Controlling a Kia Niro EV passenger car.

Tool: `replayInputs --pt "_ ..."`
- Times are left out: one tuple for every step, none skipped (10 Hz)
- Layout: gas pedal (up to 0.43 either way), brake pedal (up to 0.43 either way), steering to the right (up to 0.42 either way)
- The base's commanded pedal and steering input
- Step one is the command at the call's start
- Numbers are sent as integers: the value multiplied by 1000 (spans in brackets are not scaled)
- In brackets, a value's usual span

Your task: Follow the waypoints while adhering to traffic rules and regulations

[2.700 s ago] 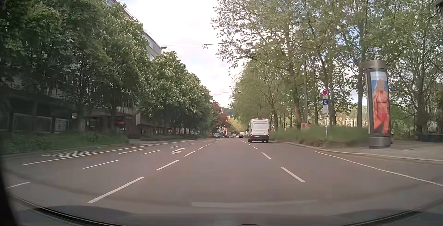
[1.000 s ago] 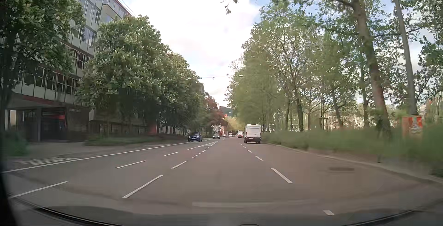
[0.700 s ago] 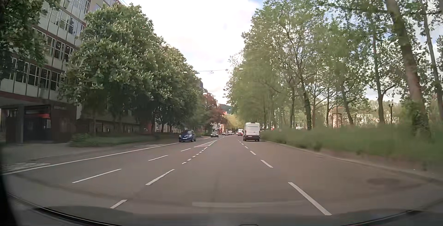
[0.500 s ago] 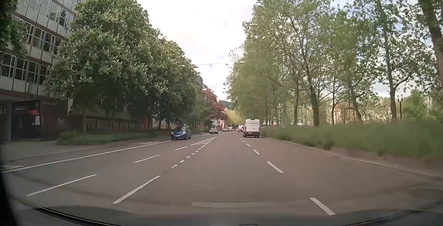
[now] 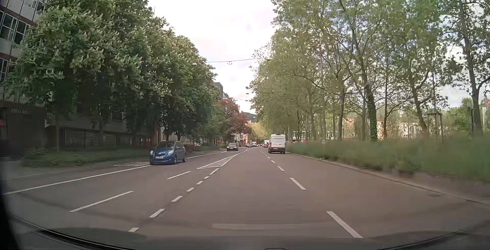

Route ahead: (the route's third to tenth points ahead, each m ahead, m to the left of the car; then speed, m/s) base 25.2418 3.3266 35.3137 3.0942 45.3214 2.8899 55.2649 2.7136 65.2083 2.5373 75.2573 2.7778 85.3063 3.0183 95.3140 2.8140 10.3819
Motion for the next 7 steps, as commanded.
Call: replayInputs --pt "110 0 -4" --pt "110 0 -4" --pt "98 0 -3" --pt "98 0 -4" --pt "98 0 -4" --pt "98 0 -4" --pt "98 0 -4"
